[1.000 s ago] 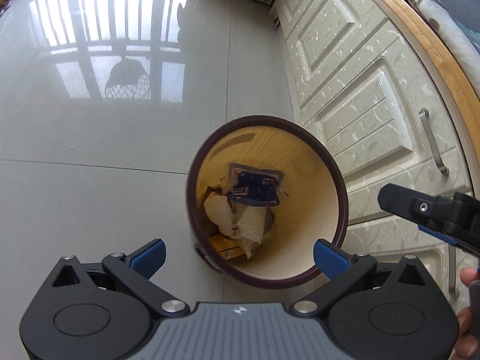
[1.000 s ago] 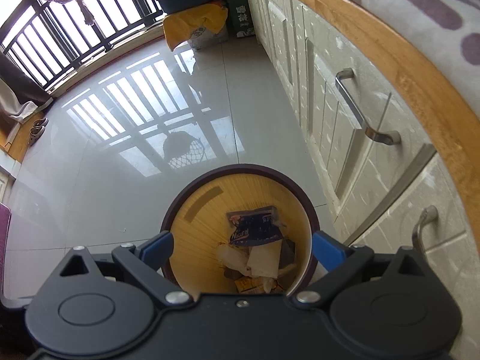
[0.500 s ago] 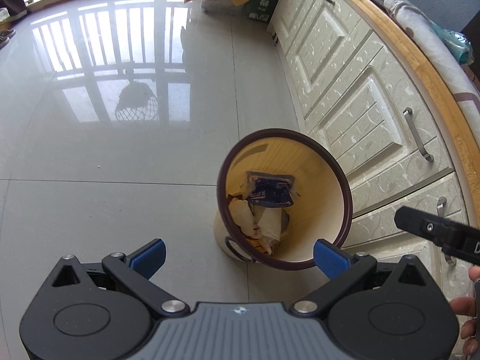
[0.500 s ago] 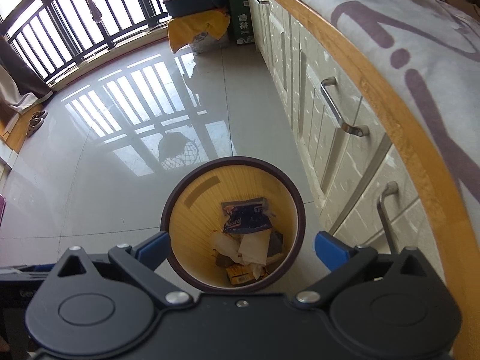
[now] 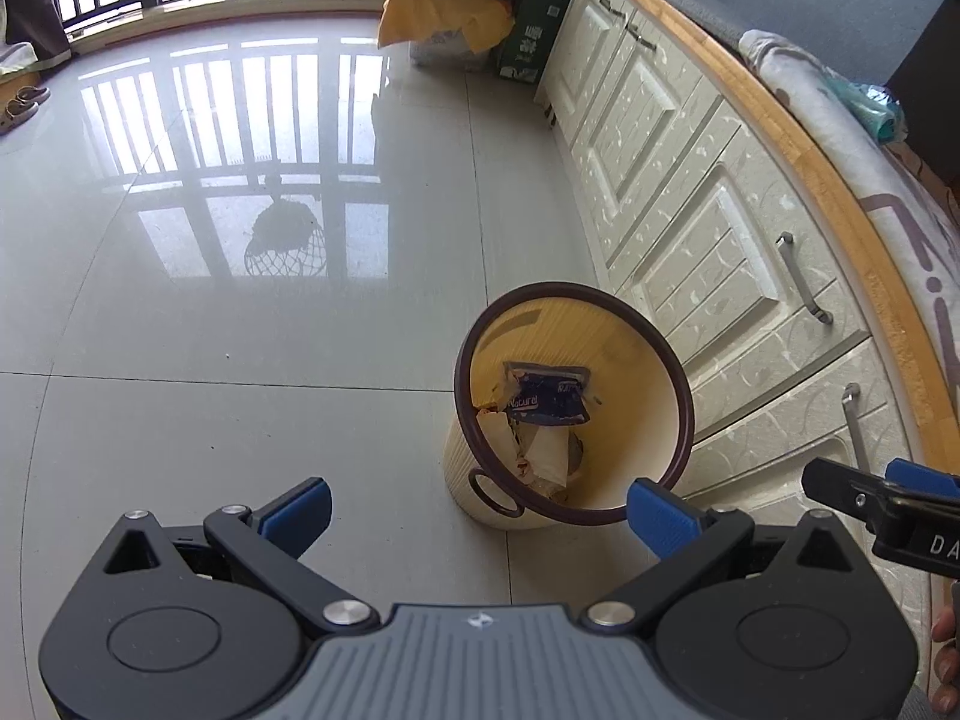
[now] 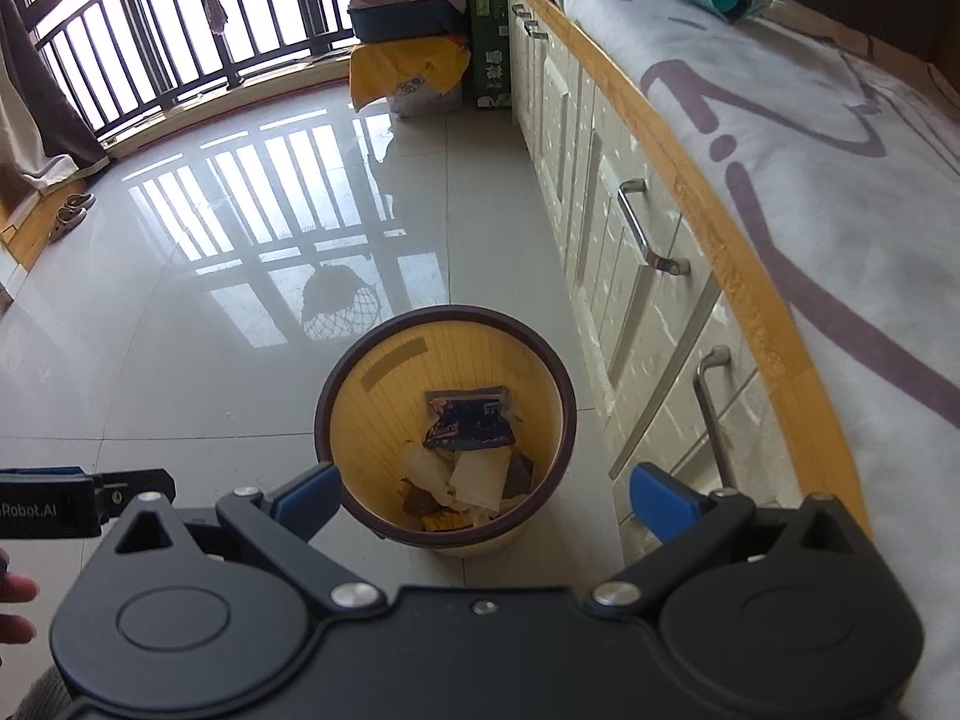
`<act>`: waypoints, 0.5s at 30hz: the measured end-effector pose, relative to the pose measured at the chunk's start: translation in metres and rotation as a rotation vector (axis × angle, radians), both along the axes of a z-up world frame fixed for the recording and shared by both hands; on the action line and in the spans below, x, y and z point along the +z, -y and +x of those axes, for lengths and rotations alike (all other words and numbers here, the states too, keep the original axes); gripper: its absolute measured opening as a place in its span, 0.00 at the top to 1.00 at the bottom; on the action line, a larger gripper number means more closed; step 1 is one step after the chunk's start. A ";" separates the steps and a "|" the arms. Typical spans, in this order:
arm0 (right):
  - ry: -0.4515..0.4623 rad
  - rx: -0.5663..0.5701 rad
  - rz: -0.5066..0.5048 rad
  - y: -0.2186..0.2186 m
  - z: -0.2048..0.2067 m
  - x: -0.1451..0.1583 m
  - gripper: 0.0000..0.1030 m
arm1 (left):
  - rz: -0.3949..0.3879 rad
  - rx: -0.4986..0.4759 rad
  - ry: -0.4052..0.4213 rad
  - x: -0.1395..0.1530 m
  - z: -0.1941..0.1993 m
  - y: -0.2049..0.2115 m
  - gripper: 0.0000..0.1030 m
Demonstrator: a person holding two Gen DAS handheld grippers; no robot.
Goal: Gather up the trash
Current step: 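Raise both open tools from the wastebasket and move back toward the bench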
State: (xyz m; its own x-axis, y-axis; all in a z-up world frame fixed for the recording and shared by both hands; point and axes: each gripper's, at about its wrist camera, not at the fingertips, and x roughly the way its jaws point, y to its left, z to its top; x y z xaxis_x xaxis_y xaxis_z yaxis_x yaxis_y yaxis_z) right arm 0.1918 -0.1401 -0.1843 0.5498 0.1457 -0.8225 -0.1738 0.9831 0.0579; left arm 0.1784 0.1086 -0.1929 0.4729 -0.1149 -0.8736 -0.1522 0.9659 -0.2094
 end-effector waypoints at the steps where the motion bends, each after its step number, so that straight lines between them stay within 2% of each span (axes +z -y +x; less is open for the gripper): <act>1: 0.007 0.003 -0.003 -0.001 -0.003 0.003 0.00 | 0.001 0.003 0.006 0.002 -0.003 0.000 0.00; 15: 0.151 -0.018 -0.016 0.021 -0.043 0.062 0.00 | 0.039 -0.005 0.118 0.049 -0.030 0.005 0.00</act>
State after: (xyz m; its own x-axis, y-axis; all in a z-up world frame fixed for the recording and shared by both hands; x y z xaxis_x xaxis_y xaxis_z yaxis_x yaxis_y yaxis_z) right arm 0.1486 -0.1614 -0.1220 0.6695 0.1225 -0.7327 -0.1617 0.9867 0.0172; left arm 0.1483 0.1036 -0.1442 0.5725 -0.0847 -0.8155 -0.1239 0.9743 -0.1882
